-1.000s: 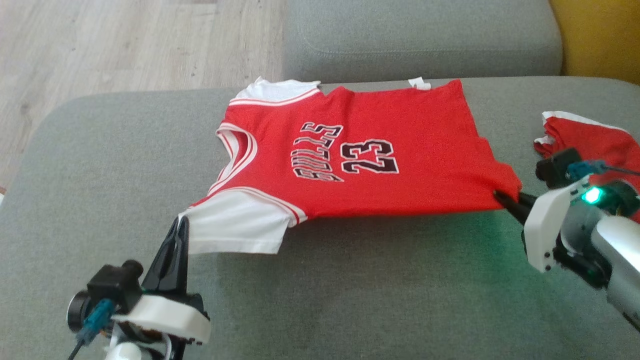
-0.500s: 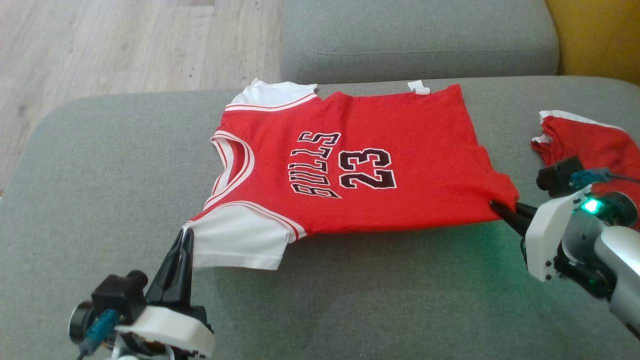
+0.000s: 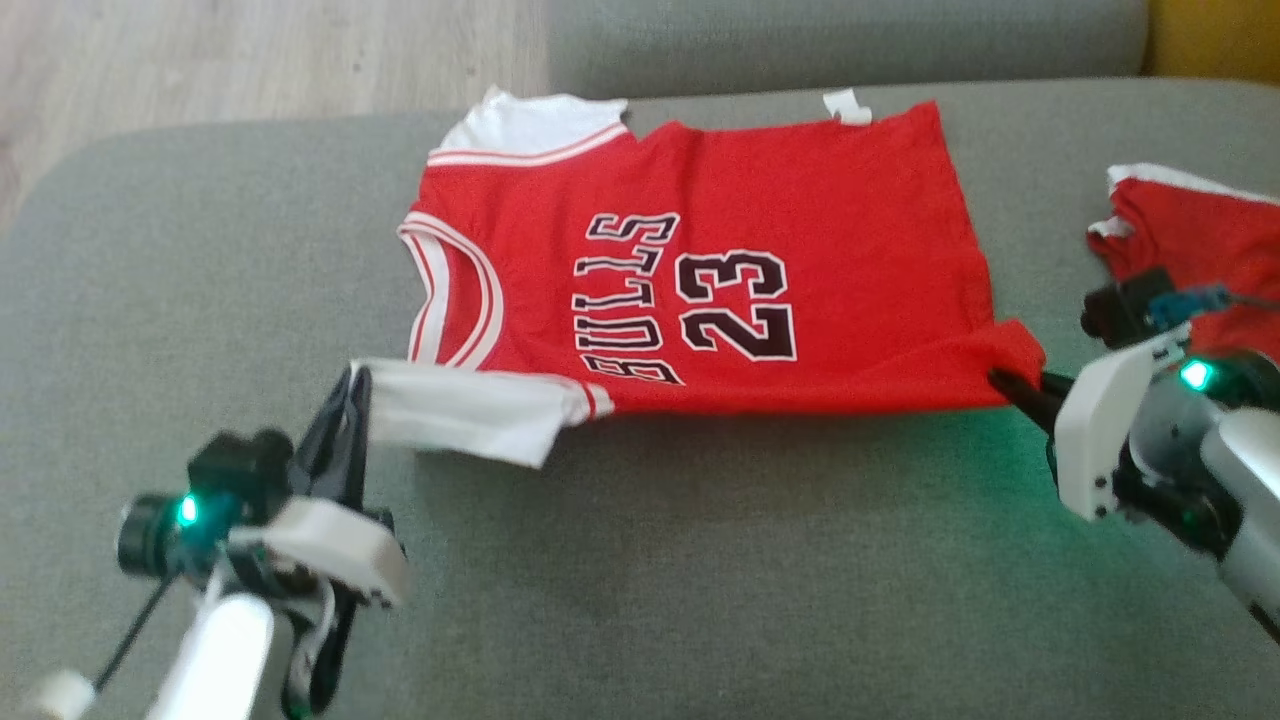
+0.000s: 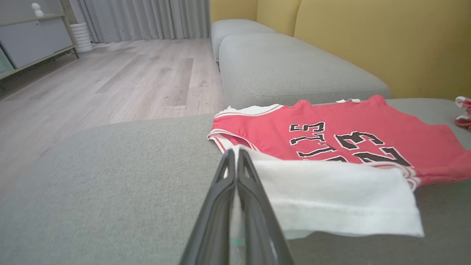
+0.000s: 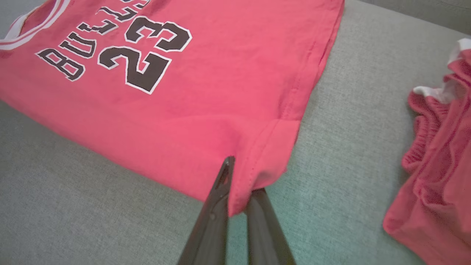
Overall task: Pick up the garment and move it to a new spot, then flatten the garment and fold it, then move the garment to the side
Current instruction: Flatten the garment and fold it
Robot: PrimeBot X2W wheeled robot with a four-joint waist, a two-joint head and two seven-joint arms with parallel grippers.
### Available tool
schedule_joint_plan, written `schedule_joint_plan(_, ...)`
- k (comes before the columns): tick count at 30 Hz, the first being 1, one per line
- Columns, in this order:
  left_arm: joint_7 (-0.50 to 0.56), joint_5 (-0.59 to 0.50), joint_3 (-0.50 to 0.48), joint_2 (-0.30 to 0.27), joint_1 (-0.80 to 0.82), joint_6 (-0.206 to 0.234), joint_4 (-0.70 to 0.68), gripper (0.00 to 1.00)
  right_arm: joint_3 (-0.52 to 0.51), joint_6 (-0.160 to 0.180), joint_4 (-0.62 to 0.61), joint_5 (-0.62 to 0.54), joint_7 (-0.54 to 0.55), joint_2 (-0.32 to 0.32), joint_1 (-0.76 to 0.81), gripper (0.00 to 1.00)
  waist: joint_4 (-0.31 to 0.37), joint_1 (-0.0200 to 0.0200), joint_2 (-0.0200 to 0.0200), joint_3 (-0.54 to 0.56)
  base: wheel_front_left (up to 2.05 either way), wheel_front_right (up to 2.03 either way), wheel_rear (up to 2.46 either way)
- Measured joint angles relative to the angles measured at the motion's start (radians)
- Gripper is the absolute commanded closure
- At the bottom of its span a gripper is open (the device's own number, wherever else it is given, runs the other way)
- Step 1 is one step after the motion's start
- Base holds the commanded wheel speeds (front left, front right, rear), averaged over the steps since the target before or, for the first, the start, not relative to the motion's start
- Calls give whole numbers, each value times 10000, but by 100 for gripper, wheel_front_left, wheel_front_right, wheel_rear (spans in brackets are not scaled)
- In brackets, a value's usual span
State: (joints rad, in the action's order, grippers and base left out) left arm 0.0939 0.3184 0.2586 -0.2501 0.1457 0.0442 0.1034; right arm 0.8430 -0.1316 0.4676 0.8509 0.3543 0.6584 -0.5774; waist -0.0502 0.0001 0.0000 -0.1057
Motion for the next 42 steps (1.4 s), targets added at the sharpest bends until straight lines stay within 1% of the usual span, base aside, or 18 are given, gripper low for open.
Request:
schedule_joint_plan(4, 267, -232, 176, -180, 936, -150, 717, 100, -176, 0, 157, -2, 476, -221, -493, 100, 28, 0, 0, -380, 0, 0, 0)
schedule_joint_plan(8, 709, -464, 558, -261, 2017, -541, 1643, 100, -407, 0, 418, 31, 1039, -391, -1033, 100, 15, 1, 0, -757, 0, 0, 0)
schedule_joint_plan(9, 775, -529, 646, -268, 2287, -564, 1881, 100, -418, 0, 497, 31, 1156, -431, -1156, 100, 5, 1, 0, -849, 0, 0, 0)
schedule_joint_plan(12, 861, -719, 811, -274, 3108, -771, 2627, 100, -443, 0, 702, 12, 1361, -550, -1506, 100, -22, 1, 0, -1117, 0, 0, 0)
schedule_joint_plan(13, 861, -719, 811, -274, 3108, -771, 2627, 100, -443, 0, 702, 12, 1361, -550, -1506, 100, -22, 1, 0, -1117, 0, 0, 0)
schedule_joint_plan(18, 897, -1016, 1101, -270, 4365, -974, 3762, 100, -441, 0, 1060, -84, 1565, -740, -2048, 100, -62, 1, 0, -1513, 0, 0, 0)
schedule_joint_plan(20, 897, -1143, 1227, -265, 4809, -989, 4176, 100, -407, 0, 1187, -109, 1567, -817, -2231, 100, -75, 0, 0, -1646, 0, 0, 0)
schedule_joint_plan(21, 897, -1191, 1287, -259, 5000, -1062, 4370, 96, -397, 0, 1273, -161, 1561, -851, -2331, 100, -78, 0, 0, -1708, 0, 0, 0)
schedule_joint_plan(22, 894, -1244, 1340, -244, 5184, -1066, 4567, 71, -399, 0, 1360, -259, 1476, -876, -2437, 84, -82, 0, 0, -1769, 0, 0, 0)
schedule_joint_plan(23, 846, -1302, 1383, -221, 5358, -1062, 4759, 37, -416, 0, 1471, -399, 1252, -903, -2557, 0, -87, 0, 0, -1826, 0, 0, 0)
schedule_joint_plan(24, 696, -1358, 1386, -176, 5533, -1047, 4941, 0, -462, 0, 1616, -522, 1051, -953, -2700, 0, -93, 0, 0, -1882, 0, 0, 0)
schedule_joint_plan(25, 531, -1392, 1386, -127, 5711, -988, 5112, 0, -479, 0, 1747, -625, 840, -999, -2852, 0, -100, 0, 0, -1932, 0, 0, 0)
schedule_joint_plan(28, -155, -1511, 1289, 59, 6305, -510, 5544, 0, -685, 0, 2123, -949, -136, -1198, -3288, 0, -121, 0, 0, -2051, 0, 0, 0)
schedule_joint_plan(31, -965, -1461, 1099, 282, 6749, -288, 5781, 0, -698, 0, 2397, -1143, -897, -1394, -3548, 0, -118, 0, -1, -2061, 0, 0, 0)
schedule_joint_plan(36, -2265, -1243, 913, 616, 6829, -56, 6009, 0, -575, 0, 2708, -1674, -2552, -1434, -3538, 0, -109, -1, 0, -1816, 0, 0, 0)
schedule_joint_plan(37, -2738, -1066, 798, 738, 6785, 0, 5979, 0, -734, 0, 2828, -1958, -3413, -1448, -3538, 0, -104, -2, 0, -1660, 0, 0, 0)
schedule_joint_plan(41, -3267, -752, 571, 928, 6279, 19, 5528, 0, -1256, 0, 3068, -2573, -5101, -1501, -3461, 0, -83, -2, 0, -1275, 0, 0, 0)
schedule_joint_plan(42, -3335, -671, 512, 980, 6053, 92, 5356, 0, -1482, 0, 3120, -2754, -5434, -1557, -3377, 0, -75, -2, 0, -1169, 0, 0, 0)
